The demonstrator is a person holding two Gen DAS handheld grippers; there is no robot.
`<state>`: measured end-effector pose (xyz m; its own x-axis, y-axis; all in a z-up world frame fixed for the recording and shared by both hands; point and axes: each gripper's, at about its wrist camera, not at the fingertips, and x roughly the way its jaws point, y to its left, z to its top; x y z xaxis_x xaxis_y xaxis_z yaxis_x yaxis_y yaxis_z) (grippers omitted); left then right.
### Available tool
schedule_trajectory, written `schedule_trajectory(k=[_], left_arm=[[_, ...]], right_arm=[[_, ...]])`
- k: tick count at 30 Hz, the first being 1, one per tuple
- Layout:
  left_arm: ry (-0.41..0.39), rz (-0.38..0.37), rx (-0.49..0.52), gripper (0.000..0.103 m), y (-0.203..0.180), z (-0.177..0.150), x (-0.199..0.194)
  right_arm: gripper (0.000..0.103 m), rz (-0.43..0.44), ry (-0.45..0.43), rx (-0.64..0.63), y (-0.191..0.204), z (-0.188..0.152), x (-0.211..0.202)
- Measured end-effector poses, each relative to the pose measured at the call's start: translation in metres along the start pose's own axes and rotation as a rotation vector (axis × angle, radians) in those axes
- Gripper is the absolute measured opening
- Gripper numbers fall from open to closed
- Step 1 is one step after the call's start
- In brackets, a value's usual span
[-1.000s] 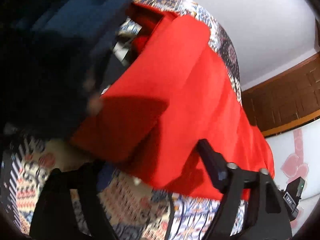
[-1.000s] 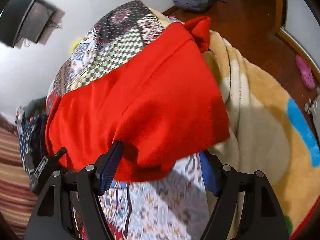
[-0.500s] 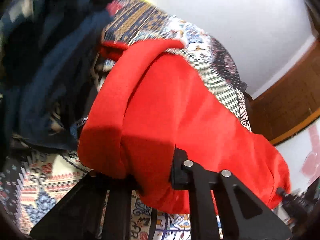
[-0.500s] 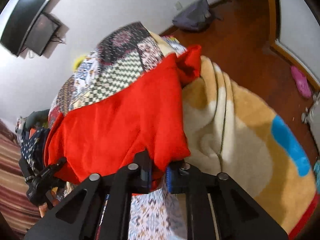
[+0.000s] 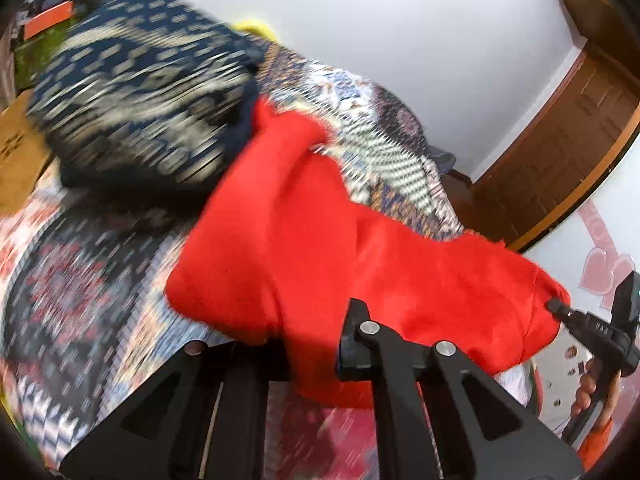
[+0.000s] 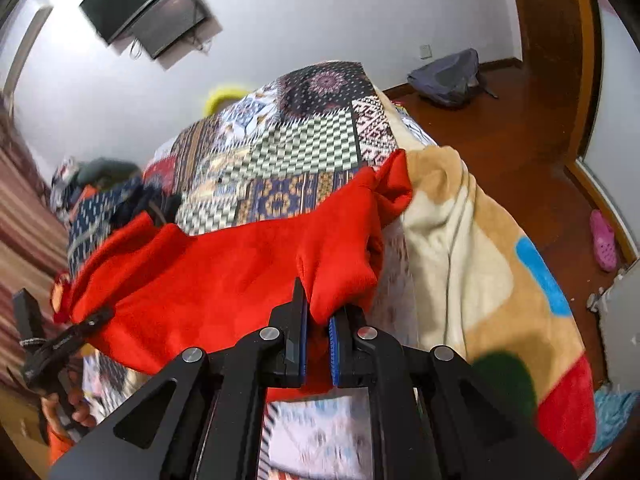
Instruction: Fold large clothes
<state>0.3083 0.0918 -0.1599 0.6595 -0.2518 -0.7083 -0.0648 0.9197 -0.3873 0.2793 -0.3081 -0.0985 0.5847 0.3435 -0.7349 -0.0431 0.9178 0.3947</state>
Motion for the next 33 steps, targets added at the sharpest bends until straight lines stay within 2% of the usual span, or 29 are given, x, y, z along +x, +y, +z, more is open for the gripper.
schedule_trajectory(k=[6,9,12,14,17,19,21,22,26,30,33], left_arm=[[0.028,0.036,-0.077,0.006,0.054,-0.059,-0.040],[0.036,0.060,-0.090,0.006,0.070,-0.076,-0.048],[0.046,0.037,-0.143,0.009,0.086,-0.083,-0.053],[0.049,0.040,-0.162,0.012,0.090,-0.083,-0.051],[0.076,0.051,-0.184,0.029,0.090,-0.077,-0.028],[0.101,0.045,-0.199,0.034,0.094,-0.078,-0.019],[0.135,0.011,-0.237,0.043,0.099,-0.079,-0.011],[0.146,-0.006,-0.262,0.044,0.103,-0.079,-0.005],[0.151,-0.038,-0.308,0.047,0.108,-0.079,0.008],[0.142,-0.059,-0.330,0.052,0.110,-0.071,0.016],[0.130,-0.083,-0.372,0.052,0.119,-0.063,0.023]], right_arm=[[0.007,-0.018,0.050,-0.009,-0.006,-0.036,-0.005],[0.009,-0.032,0.064,-0.005,-0.007,-0.043,-0.007],[0.016,-0.092,0.036,-0.023,0.000,-0.043,-0.013],[0.033,-0.137,0.018,-0.041,0.006,-0.042,-0.019],[0.054,-0.212,-0.050,-0.078,0.015,-0.039,-0.033],[0.061,-0.237,-0.098,-0.116,0.025,-0.035,-0.042],[0.066,-0.243,-0.112,-0.146,0.033,-0.034,-0.044],[0.068,-0.236,-0.111,-0.164,0.040,-0.032,-0.043],[0.069,-0.159,-0.044,-0.241,0.067,-0.031,-0.022],[0.069,-0.072,0.092,-0.336,0.108,-0.035,0.022],[0.069,-0.044,0.175,-0.420,0.140,-0.041,0.059]])
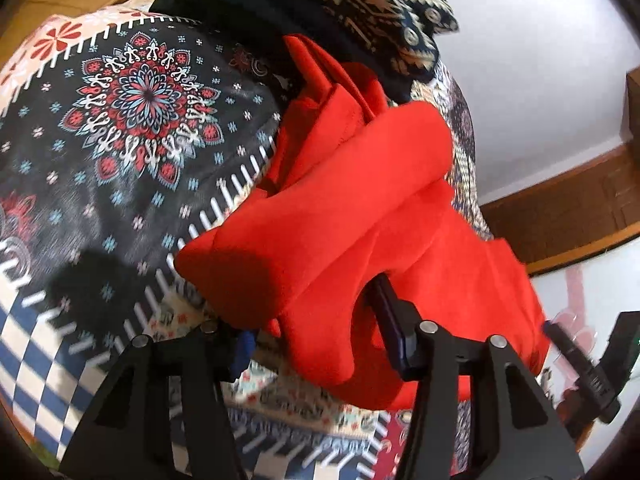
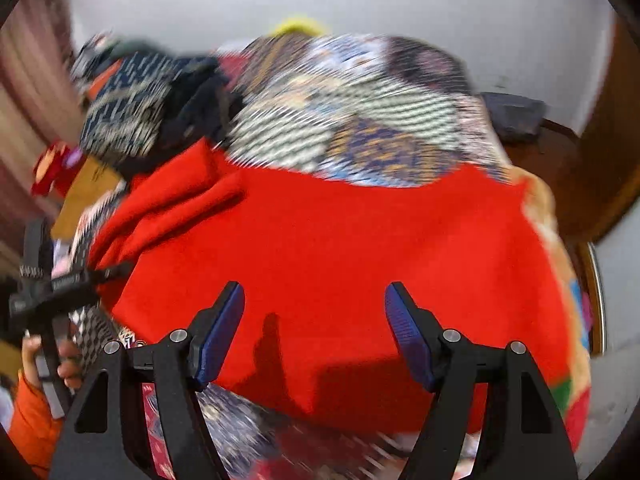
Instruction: Fold large clothes
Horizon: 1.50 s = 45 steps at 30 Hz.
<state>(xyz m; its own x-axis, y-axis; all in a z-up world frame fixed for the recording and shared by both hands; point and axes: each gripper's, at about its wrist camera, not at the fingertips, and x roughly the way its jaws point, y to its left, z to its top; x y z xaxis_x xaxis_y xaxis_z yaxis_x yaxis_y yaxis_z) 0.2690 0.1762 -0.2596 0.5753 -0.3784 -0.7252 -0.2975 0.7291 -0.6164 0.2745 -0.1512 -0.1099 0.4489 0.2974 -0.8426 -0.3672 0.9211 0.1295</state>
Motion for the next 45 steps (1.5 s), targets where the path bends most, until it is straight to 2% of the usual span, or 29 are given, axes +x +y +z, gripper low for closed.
schedule_trajectory(k=[4,5,6,8,12,15,19,20,21,24,26,27,28,30,32,35,38,42,45], left_arm=[[-0.012,-0.044,-0.032,0.052,0.009,0.006,0.004],[-0.016,-0.043,-0.022,0.049,0.009,0.006,0.004],[-0.023,-0.038,-0.008,0.039,0.010,0.005,0.002],[-0.035,-0.032,0.029,0.028,0.011,0.003,0.000],[-0.045,-0.040,0.036,0.027,0.014,0.001,-0.003],[-0.033,-0.052,0.022,0.032,0.017,-0.001,0.000],[-0.020,-0.073,0.019,0.044,0.020,-0.005,0.002],[-0.014,-0.076,0.026,0.051,0.017,-0.004,0.003],[-0.010,-0.074,0.032,0.055,0.014,-0.004,0.004],[-0.002,-0.062,0.014,0.060,0.008,0.001,0.008],[0.001,-0.079,-0.051,0.060,0.010,0.007,0.010],[0.001,-0.093,-0.096,0.060,0.012,0.010,0.010],[-0.002,-0.107,-0.128,0.059,0.014,0.012,0.010],[-0.014,-0.112,-0.153,0.025,0.015,0.017,0.011],[-0.013,-0.136,-0.172,0.016,0.015,0.018,0.010],[-0.054,-0.149,-0.147,0.011,0.003,0.012,-0.010],[-0.116,-0.197,-0.125,0.006,-0.012,0.008,-0.045],[-0.227,-0.222,-0.077,0.006,-0.030,0.006,-0.103],[-0.298,-0.201,-0.049,0.006,-0.038,0.002,-0.135]], right_arm=[[0.069,0.044,0.122,-0.103,0.044,0.016,0.050],[0.069,0.050,0.150,-0.117,0.052,0.020,0.060],[0.069,0.059,0.189,-0.131,0.062,0.026,0.075],[0.069,0.072,0.268,-0.148,0.080,0.038,0.104],[0.069,0.065,0.342,-0.143,0.104,0.063,0.142],[0.069,0.075,0.289,-0.122,0.123,0.087,0.146],[0.069,0.102,0.071,-0.070,0.131,0.106,0.114],[0.069,0.105,0.049,-0.069,0.131,0.107,0.107],[0.069,0.113,0.043,-0.072,0.131,0.106,0.102],[0.069,0.126,0.054,-0.093,0.124,0.094,0.088],[0.069,0.095,0.046,-0.123,0.113,0.084,0.076],[0.069,0.083,0.046,-0.136,0.106,0.090,0.077],[0.069,0.067,0.046,-0.151,0.098,0.082,0.071],[0.069,0.045,0.058,-0.161,0.083,0.078,0.067],[0.069,0.028,0.078,-0.158,0.066,0.071,0.059],[0.069,-0.009,0.098,-0.160,0.047,0.054,0.046],[0.069,-0.011,0.107,-0.163,0.042,0.045,0.038],[0.069,0.100,0.142,-0.140,0.056,0.031,0.037],[0.069,0.208,0.184,-0.120,0.082,0.017,0.048]])
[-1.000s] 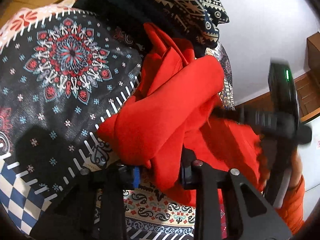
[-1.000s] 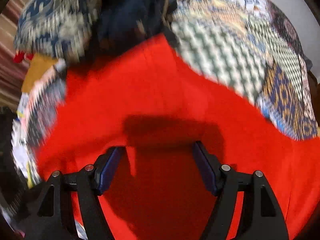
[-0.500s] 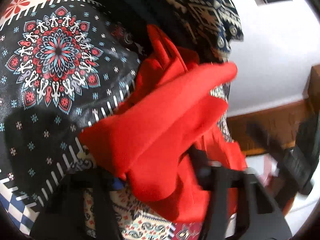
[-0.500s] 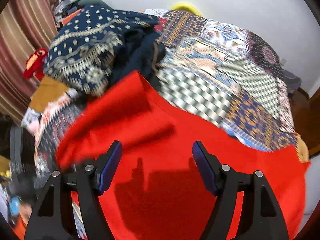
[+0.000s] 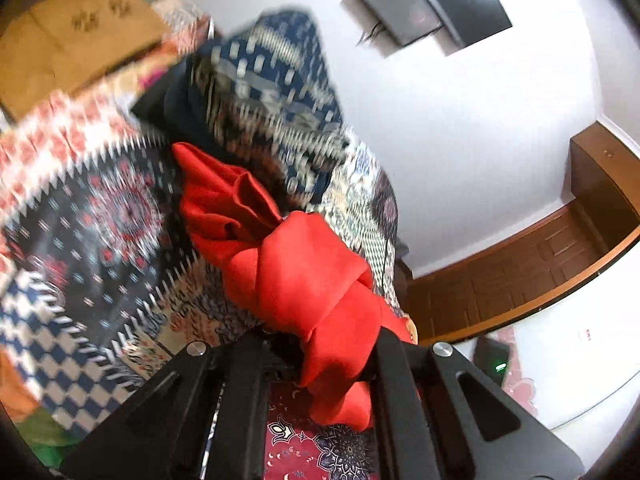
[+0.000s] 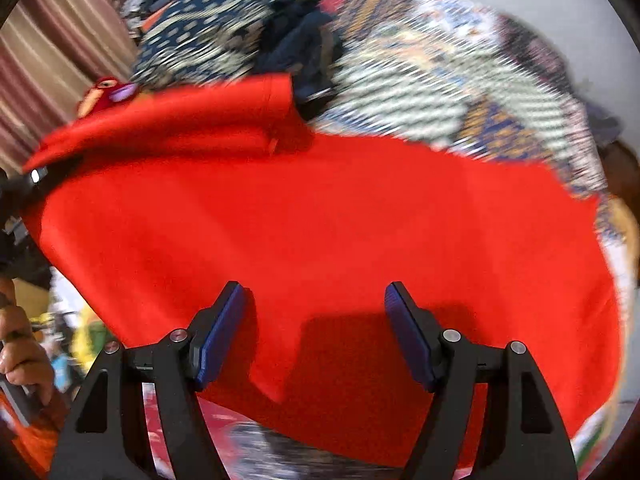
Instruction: Fold large clothes
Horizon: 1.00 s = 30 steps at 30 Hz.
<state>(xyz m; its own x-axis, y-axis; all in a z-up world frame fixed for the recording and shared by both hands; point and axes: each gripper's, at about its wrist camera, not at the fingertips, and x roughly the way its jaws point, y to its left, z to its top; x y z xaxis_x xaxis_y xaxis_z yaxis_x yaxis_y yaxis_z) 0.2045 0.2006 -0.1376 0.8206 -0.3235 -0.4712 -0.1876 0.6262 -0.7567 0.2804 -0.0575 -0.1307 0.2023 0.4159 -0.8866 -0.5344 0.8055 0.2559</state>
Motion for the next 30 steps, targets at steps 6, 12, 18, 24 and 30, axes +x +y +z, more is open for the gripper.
schedule_trajectory(k=[6,12,18,24,30], left_arm=[[-0.090,0.111,0.059,0.006,-0.005,0.010,-0.037],[-0.075,0.112,0.127,0.006,-0.052,0.011,-0.001],[-0.025,0.081,0.354,0.006,-0.156,0.000,0.068],[0.083,0.061,0.611,0.006,-0.239,-0.065,0.155],[0.451,0.074,0.702,0.006,-0.217,-0.143,0.226]], right_arm=[[0.069,0.121,0.037,-0.082,0.048,-0.013,0.030],[0.069,0.184,-0.010,-0.012,0.016,-0.011,0.002],[0.069,0.052,-0.171,0.142,-0.070,-0.032,-0.058],[0.069,-0.108,-0.278,0.287,-0.141,-0.062,-0.109],[0.069,-0.181,-0.300,0.357,-0.175,-0.090,-0.133]])
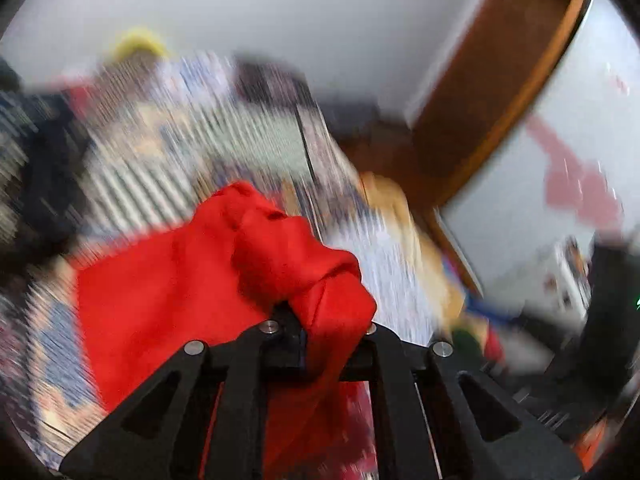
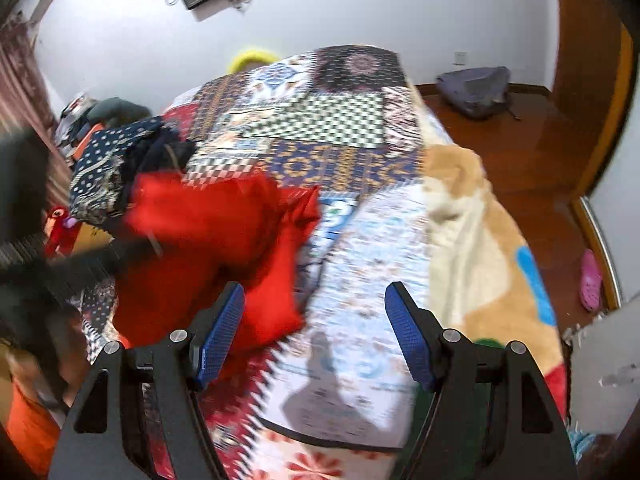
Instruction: Fold large clothes
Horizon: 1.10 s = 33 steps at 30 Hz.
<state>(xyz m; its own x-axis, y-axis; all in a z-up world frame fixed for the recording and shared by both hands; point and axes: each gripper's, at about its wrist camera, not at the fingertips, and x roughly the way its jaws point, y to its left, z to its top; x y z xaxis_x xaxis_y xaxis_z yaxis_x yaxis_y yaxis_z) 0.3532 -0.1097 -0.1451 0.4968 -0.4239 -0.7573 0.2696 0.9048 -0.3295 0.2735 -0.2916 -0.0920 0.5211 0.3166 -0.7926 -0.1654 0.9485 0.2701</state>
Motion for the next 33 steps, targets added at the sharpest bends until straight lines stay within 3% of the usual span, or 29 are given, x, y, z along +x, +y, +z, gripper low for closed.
schedule_trajectory(k=[1,3,7,11,15,17,19,23,26,29,33], left_arm=[[0.098,-0.027,0.005,0.006,-0.001,-0.012,0.021],[0.172,-0.013,0.043,0.018,-0.005,-0.028,0.038],[0.153,-0.015,0.124,0.043,-0.012,-0.039,0.019],[0.054,-0.020,0.108,0.051,-0.007,-0.029,-0.023],[-0.126,0.105,0.071,0.068,0.023,-0.024,-0.073],[-0.162,0.177,0.060,0.071,0.043,-0.022,-0.081],[-0.149,0.229,0.040,0.072,0.061,-0.025,-0.083],[-0.019,0.240,-0.011,0.072,0.096,-0.046,-0.060],[0.046,0.262,0.016,0.072,0.099,-0.069,-0.042],[0.048,0.286,0.027,0.081,0.103,-0.089,-0.033],[0.031,0.233,-0.014,0.087,0.115,-0.101,-0.033]], right_arm=[[0.069,-0.006,0.004,0.014,-0.005,-0.002,0.000],[0.069,-0.001,0.014,0.035,-0.012,-0.003,0.002],[0.069,0.010,0.024,0.022,-0.007,-0.005,0.003],[0.069,0.037,-0.012,-0.017,0.006,-0.003,-0.012],[0.069,0.073,-0.044,-0.078,0.033,0.011,-0.012],[0.069,0.085,-0.042,-0.114,0.049,0.017,-0.006],[0.070,0.094,-0.025,-0.160,0.063,0.020,0.007],[0.070,0.103,0.051,-0.208,0.077,0.018,0.043],[0.070,0.077,0.120,-0.163,0.063,0.011,0.068],[0.070,-0.009,0.169,-0.129,0.034,-0.001,0.082],[0.070,0.039,0.170,-0.108,0.005,-0.017,0.075]])
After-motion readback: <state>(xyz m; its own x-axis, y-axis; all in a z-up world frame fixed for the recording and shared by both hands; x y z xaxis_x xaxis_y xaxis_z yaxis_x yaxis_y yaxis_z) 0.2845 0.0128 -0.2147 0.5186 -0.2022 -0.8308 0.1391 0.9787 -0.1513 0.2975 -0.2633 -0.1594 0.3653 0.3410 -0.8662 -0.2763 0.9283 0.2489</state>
